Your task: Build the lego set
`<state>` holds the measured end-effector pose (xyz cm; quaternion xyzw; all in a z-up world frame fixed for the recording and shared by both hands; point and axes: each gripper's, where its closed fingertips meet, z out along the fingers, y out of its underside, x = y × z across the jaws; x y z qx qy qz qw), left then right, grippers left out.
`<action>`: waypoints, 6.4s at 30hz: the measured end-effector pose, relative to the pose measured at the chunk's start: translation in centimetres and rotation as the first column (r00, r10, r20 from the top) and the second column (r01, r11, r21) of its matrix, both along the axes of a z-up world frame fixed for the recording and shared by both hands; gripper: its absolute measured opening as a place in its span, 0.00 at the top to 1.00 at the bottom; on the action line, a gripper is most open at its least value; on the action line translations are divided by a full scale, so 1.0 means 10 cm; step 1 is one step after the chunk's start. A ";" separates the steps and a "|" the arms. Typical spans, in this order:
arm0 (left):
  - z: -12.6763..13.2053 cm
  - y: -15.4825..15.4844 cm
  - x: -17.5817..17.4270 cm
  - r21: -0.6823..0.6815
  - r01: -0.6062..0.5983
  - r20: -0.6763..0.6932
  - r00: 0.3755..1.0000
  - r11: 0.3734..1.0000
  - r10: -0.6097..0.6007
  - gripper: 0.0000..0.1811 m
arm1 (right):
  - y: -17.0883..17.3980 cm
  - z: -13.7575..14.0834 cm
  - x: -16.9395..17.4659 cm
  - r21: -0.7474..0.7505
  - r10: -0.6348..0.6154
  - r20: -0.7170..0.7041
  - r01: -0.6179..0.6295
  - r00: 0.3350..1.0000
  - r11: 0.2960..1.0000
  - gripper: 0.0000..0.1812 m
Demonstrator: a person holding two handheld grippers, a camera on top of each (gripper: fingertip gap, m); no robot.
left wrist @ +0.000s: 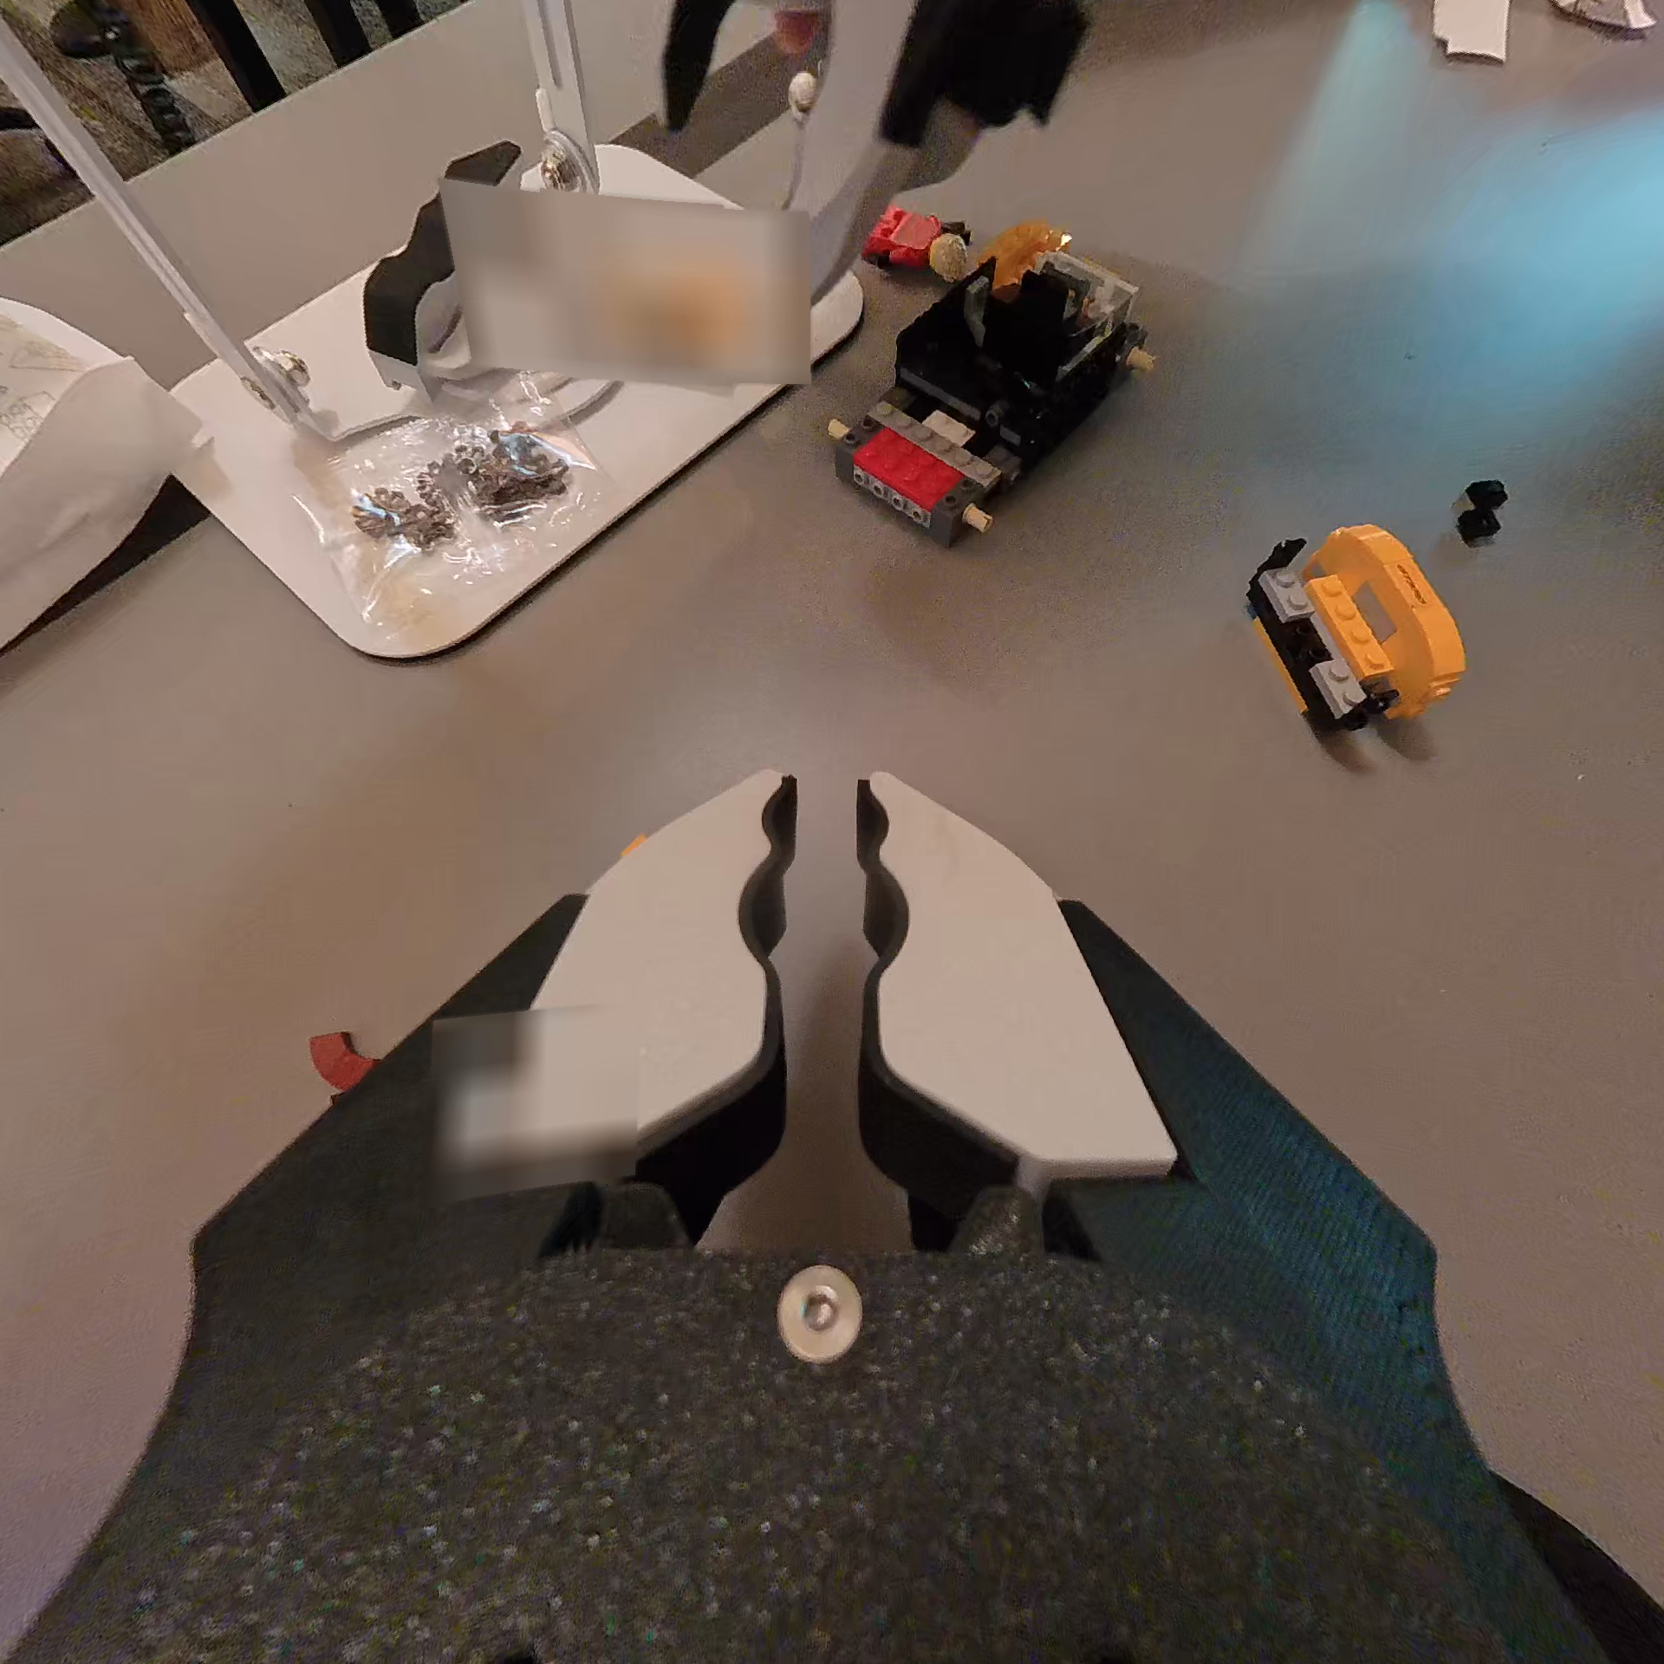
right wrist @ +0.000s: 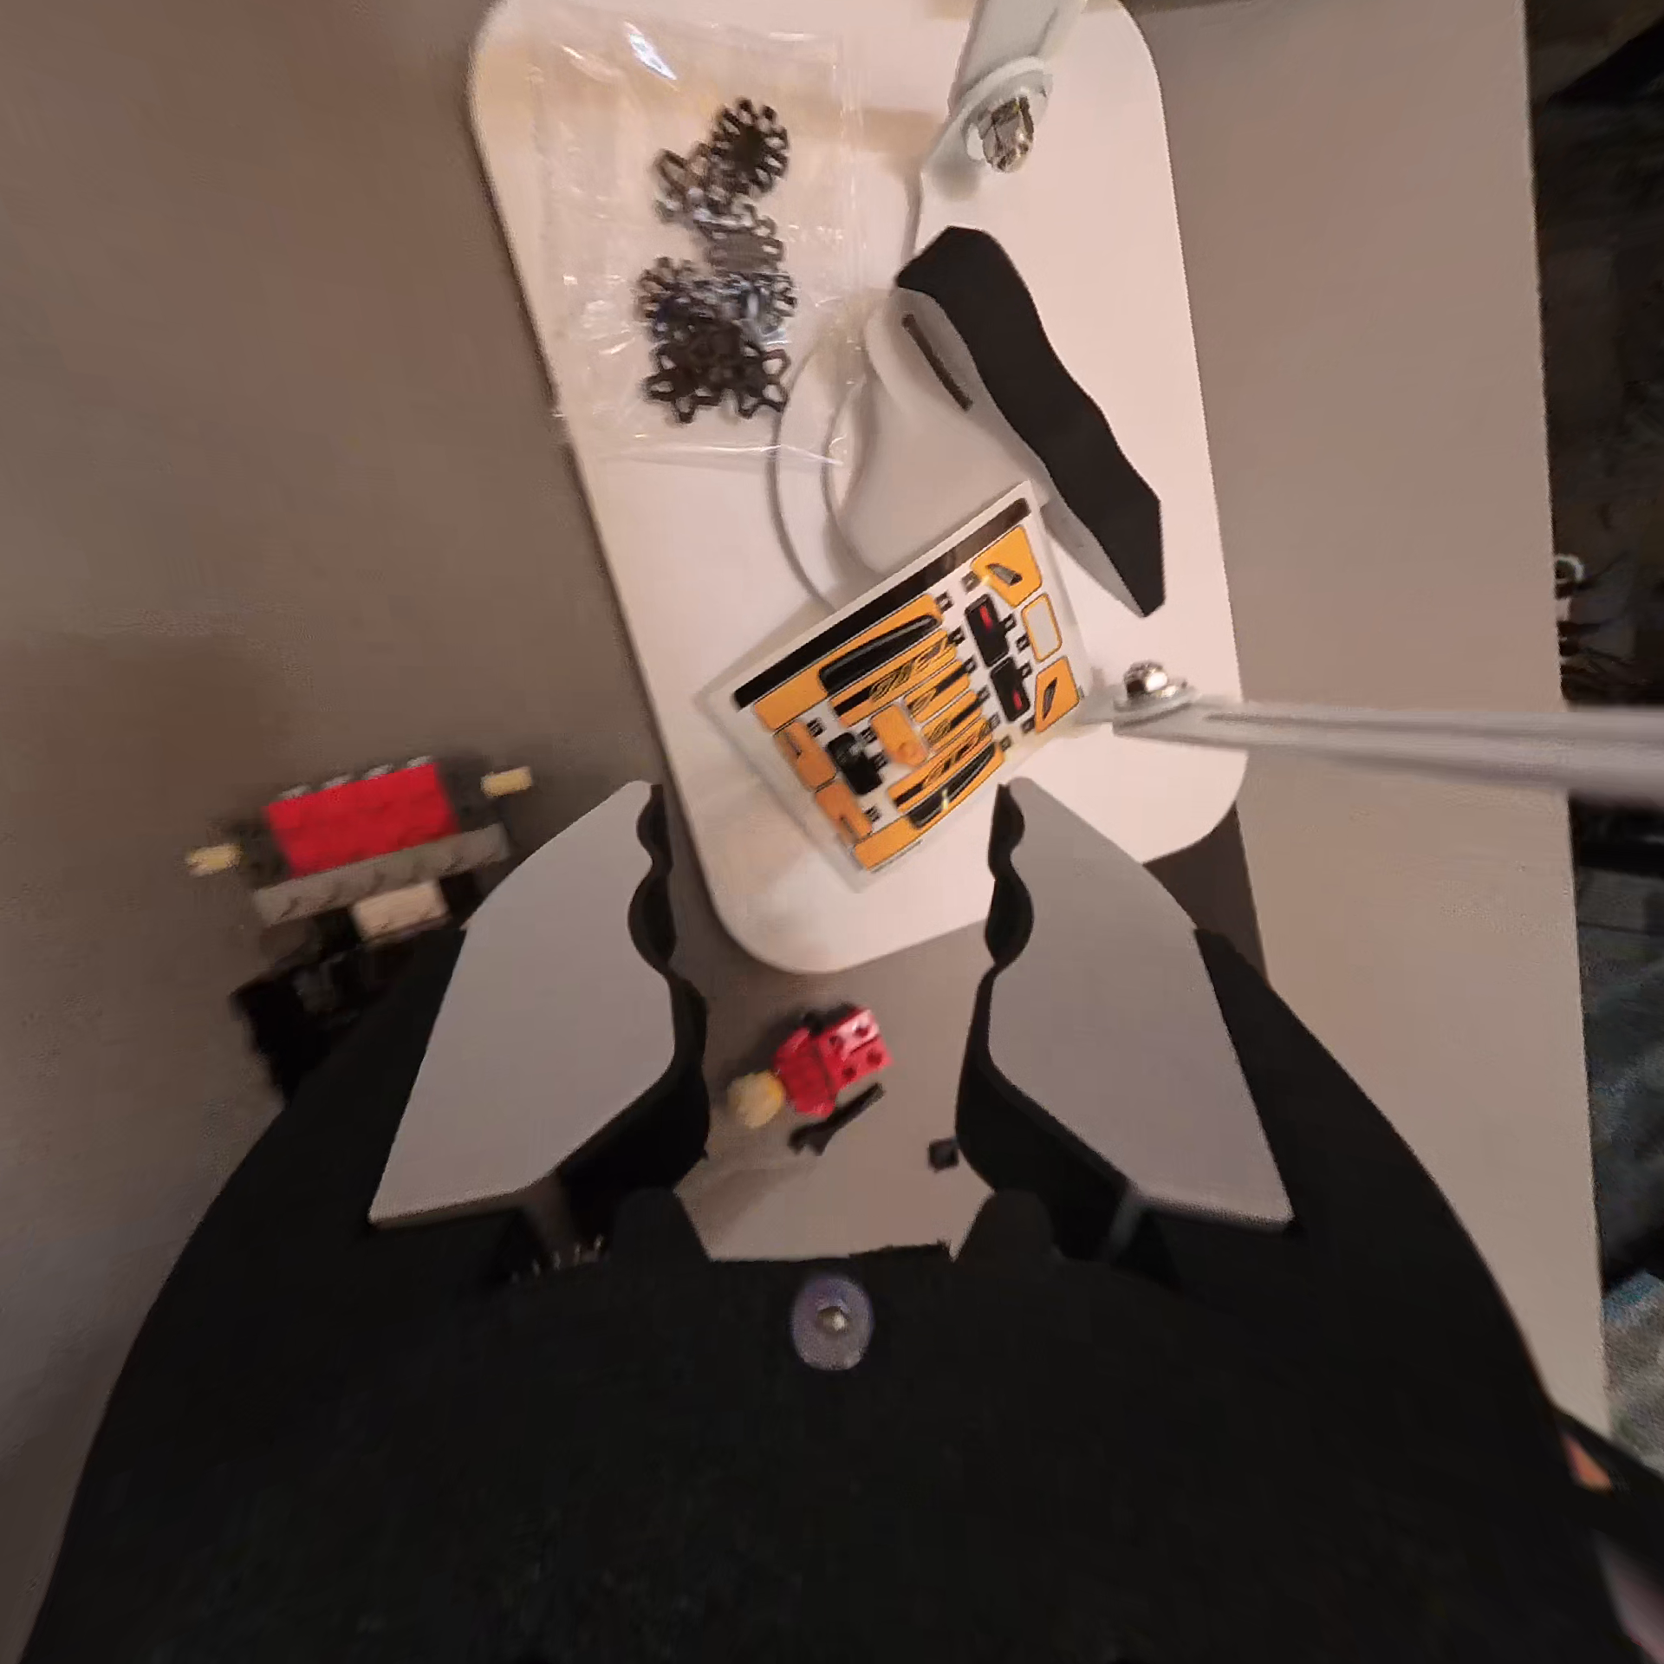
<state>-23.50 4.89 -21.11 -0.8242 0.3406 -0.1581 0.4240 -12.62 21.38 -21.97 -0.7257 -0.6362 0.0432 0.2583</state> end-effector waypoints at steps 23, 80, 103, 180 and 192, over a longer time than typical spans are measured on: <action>0.81 0.22 -0.27 0.428 -0.263 0.255 0.953 0.864 0.164 1.00 | -1.24 1.26 1.61 0.019 -0.212 -0.936 0.641 0.282 0.768 0.96; 1.54 -0.62 -3.21 0.213 -0.584 -0.098 0.785 0.783 0.612 0.97 | -1.46 1.24 1.29 0.135 -0.097 -0.925 0.558 0.366 0.819 1.00; -0.38 -0.04 -4.24 -0.477 -0.730 -0.567 0.681 0.489 0.464 0.89 | -1.43 0.86 1.07 0.103 -0.157 -0.868 0.479 0.471 0.872 1.00; -0.45 -0.26 1.06 -0.361 0.565 -0.286 0.690 0.742 -0.665 0.96 | -1.73 0.65 0.87 0.205 -0.002 -0.723 0.217 0.690 0.954 0.97; -0.28 -0.30 0.98 -0.295 0.553 -0.253 0.741 0.779 -0.622 0.89 | -2.30 -0.20 0.36 -0.232 -0.070 -0.344 -0.012 0.936 0.973 0.52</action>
